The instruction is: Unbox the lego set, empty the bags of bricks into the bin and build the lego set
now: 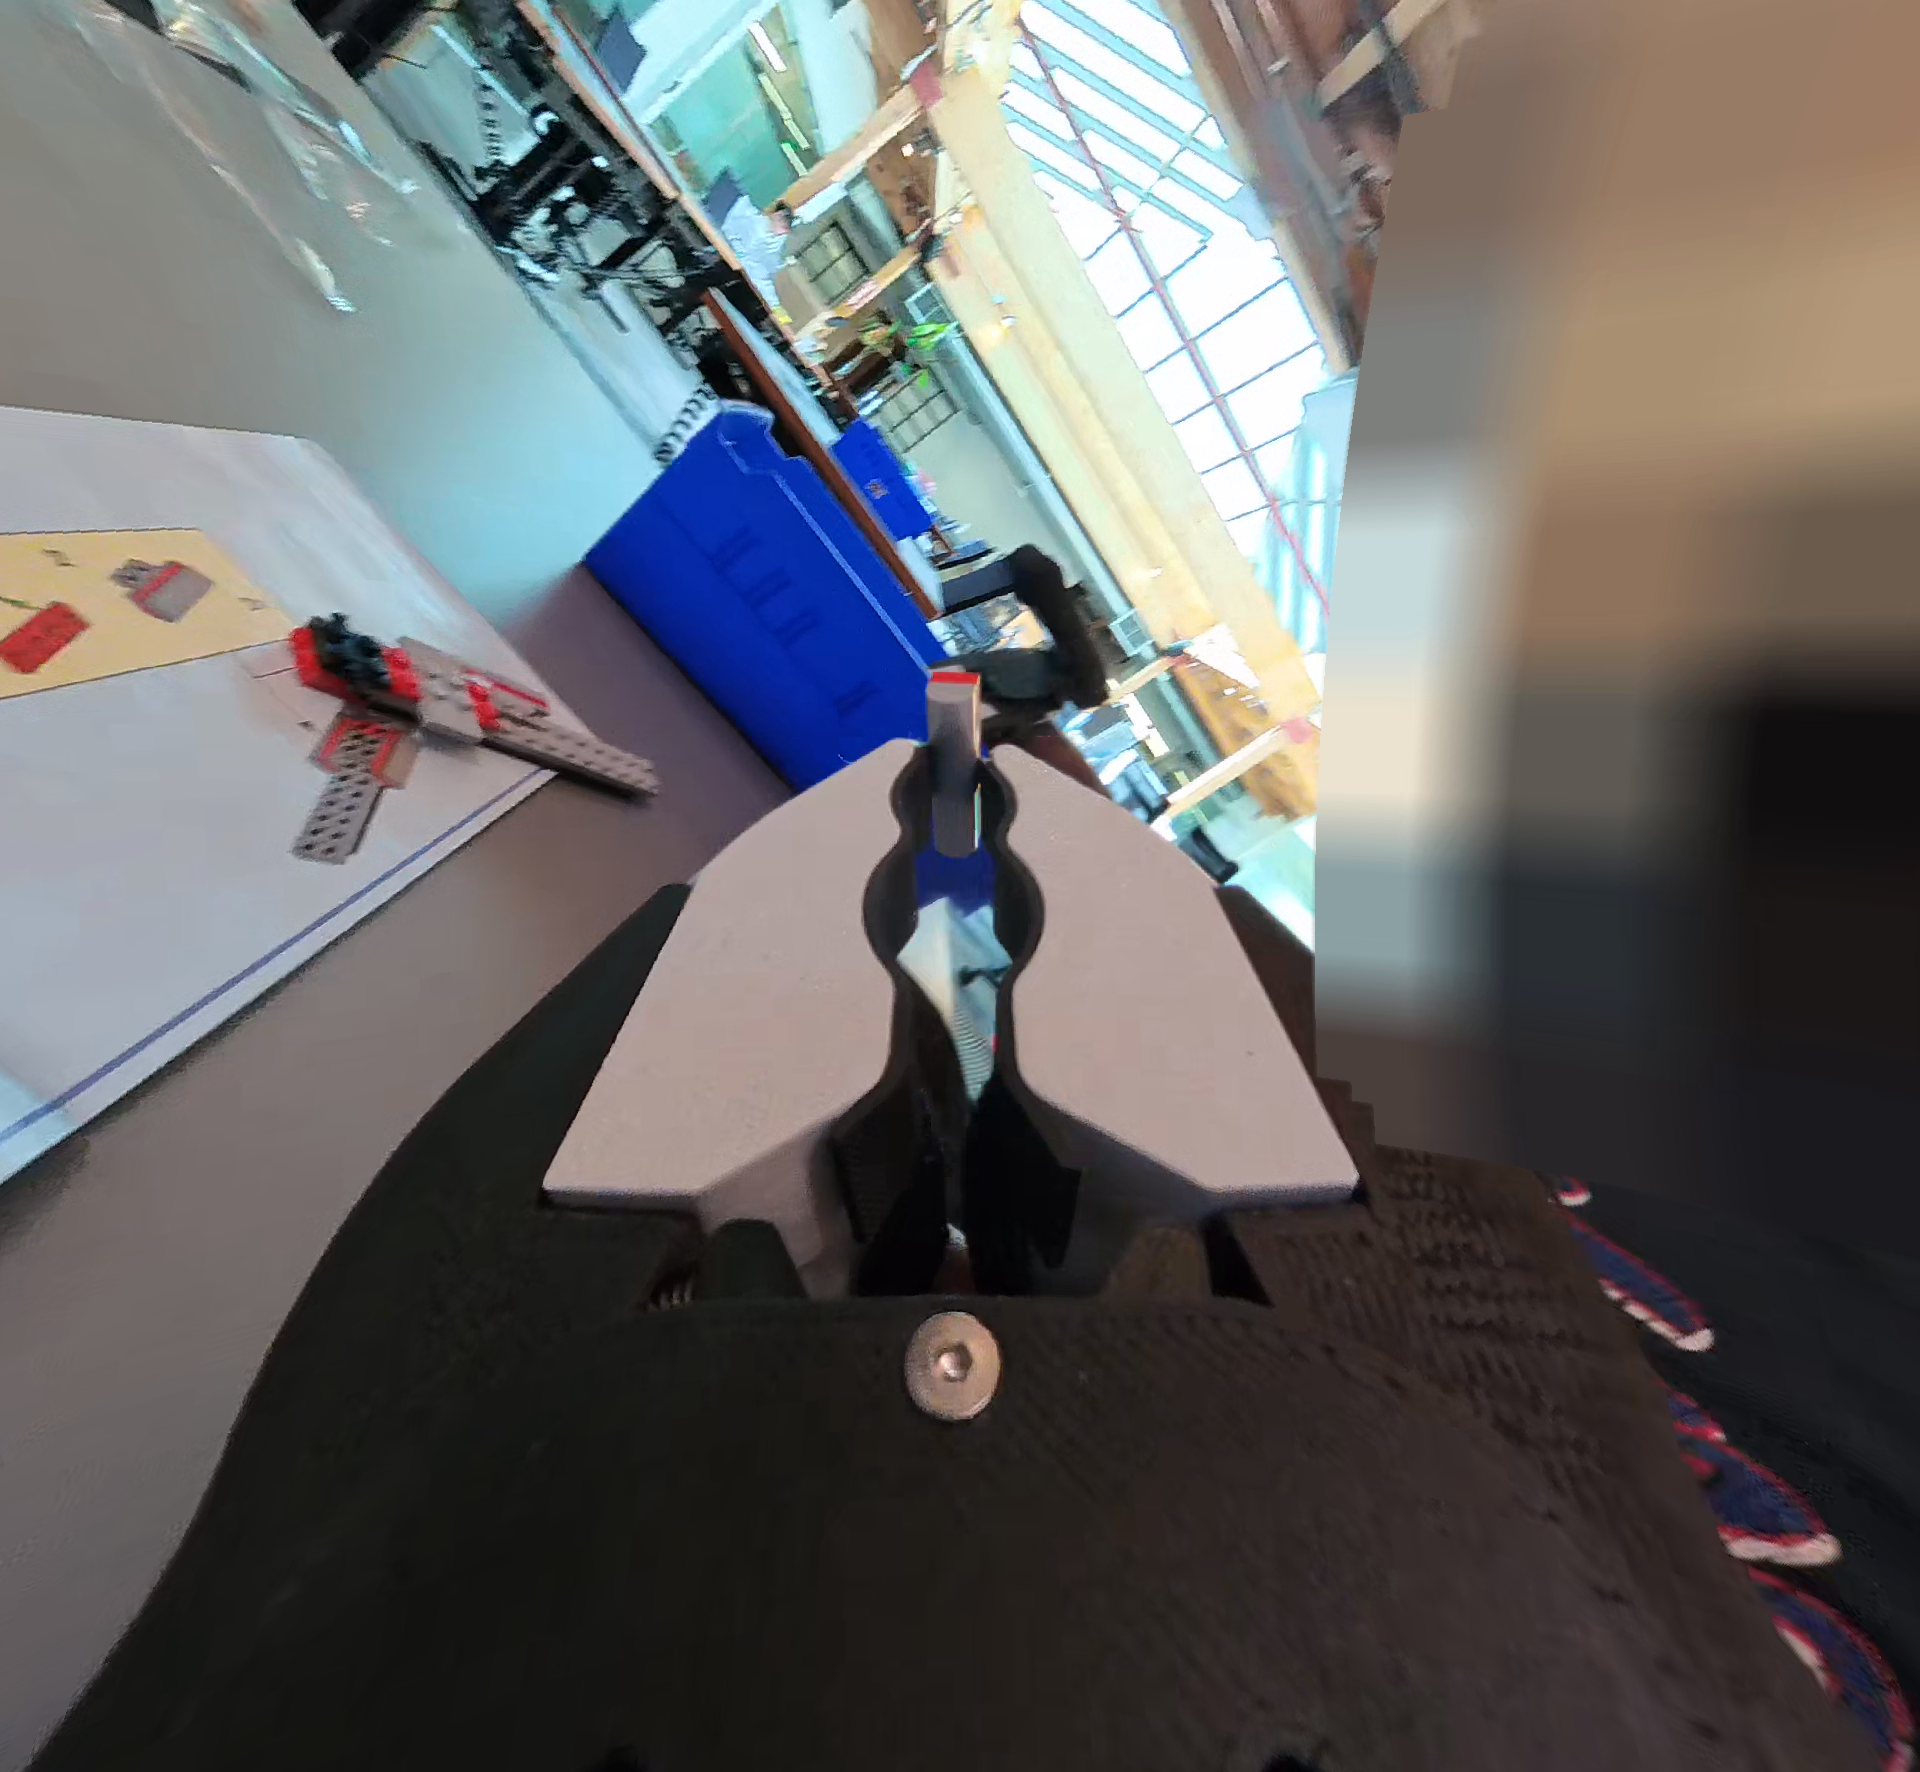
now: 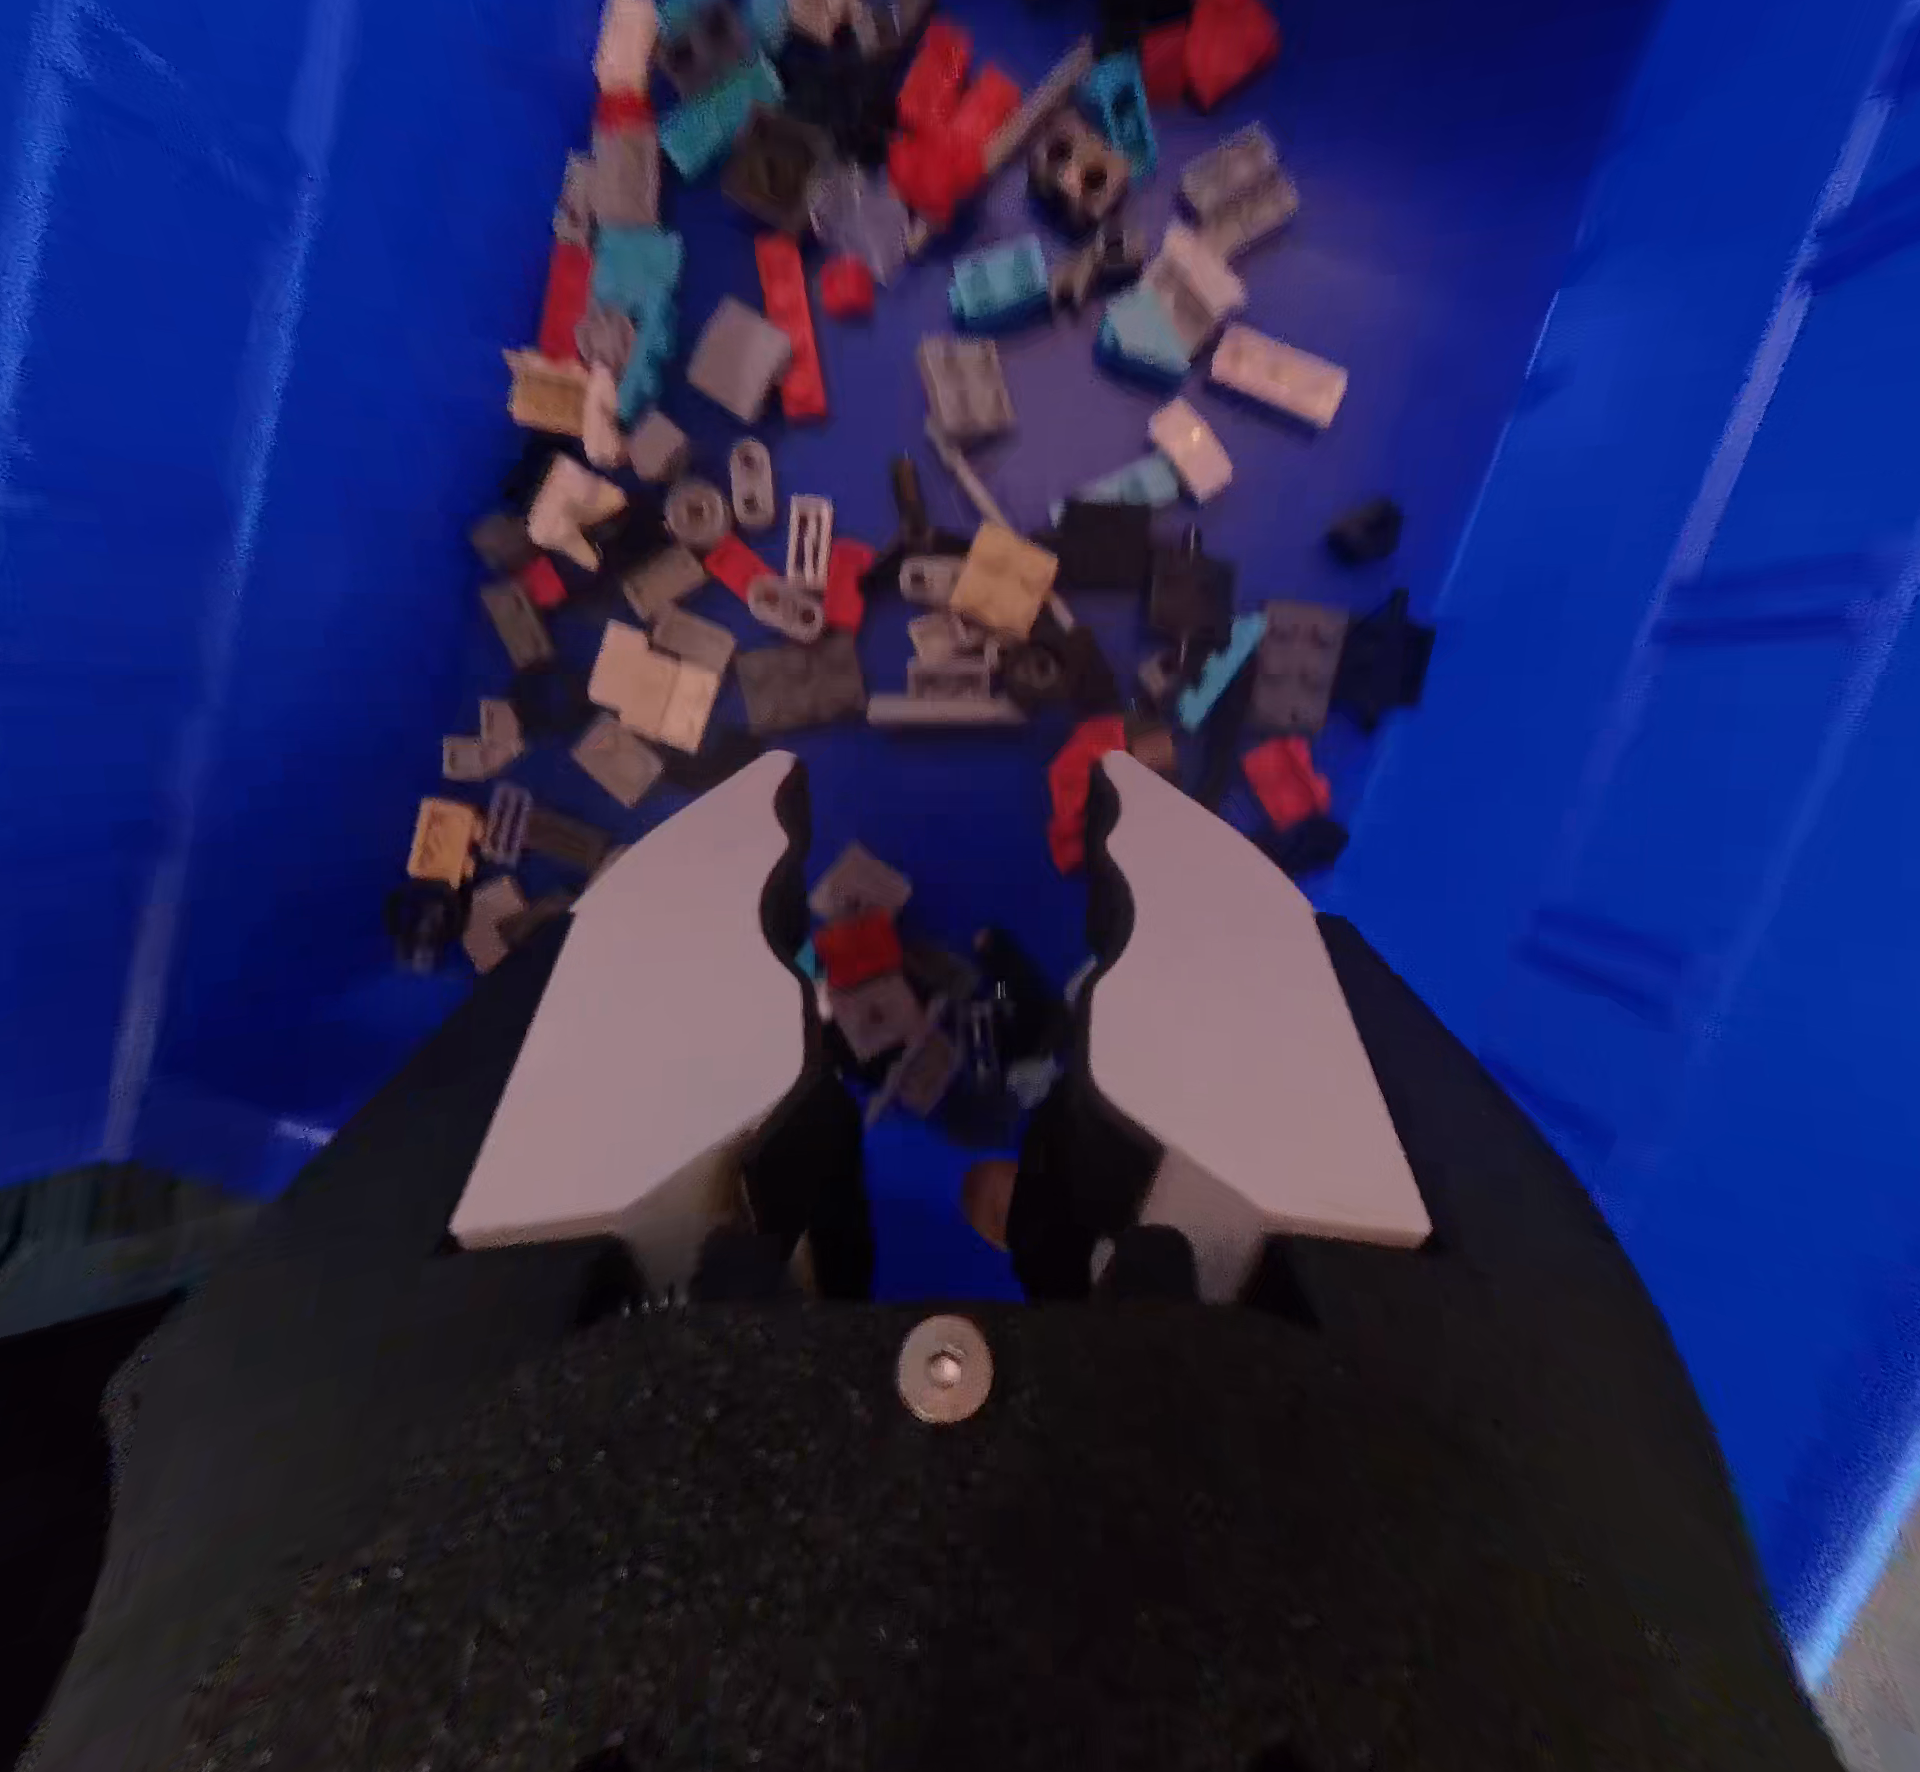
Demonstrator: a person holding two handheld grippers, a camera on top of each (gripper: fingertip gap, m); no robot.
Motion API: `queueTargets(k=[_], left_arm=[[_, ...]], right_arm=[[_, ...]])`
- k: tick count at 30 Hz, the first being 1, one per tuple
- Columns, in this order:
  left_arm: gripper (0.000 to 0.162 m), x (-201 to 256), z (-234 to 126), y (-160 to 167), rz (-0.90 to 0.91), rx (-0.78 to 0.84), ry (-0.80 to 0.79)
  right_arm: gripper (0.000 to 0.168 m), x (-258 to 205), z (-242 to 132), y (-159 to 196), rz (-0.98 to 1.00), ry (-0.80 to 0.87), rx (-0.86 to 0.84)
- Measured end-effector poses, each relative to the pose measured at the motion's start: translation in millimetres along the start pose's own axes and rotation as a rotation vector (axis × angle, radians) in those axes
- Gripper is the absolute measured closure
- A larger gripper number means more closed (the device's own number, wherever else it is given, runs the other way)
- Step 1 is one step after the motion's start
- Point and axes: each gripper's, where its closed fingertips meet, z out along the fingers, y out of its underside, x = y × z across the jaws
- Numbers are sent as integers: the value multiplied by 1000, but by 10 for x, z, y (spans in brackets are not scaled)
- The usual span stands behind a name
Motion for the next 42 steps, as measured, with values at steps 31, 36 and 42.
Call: queueTargets(k=[31, 36, 42], left_arm=[[154, 12, 613, 334, 508, -231, -214], [154, -72, 760, 452, 568, -297, -257], [154, -94, 915, 520, 564, -316, -241]], right_arm=[[142, -6, -241, 148, -150, 59, 111], [130, -68, -197, 193, -176, 44, 99], [134, -169, -144, 105, -218, 3, 113]])
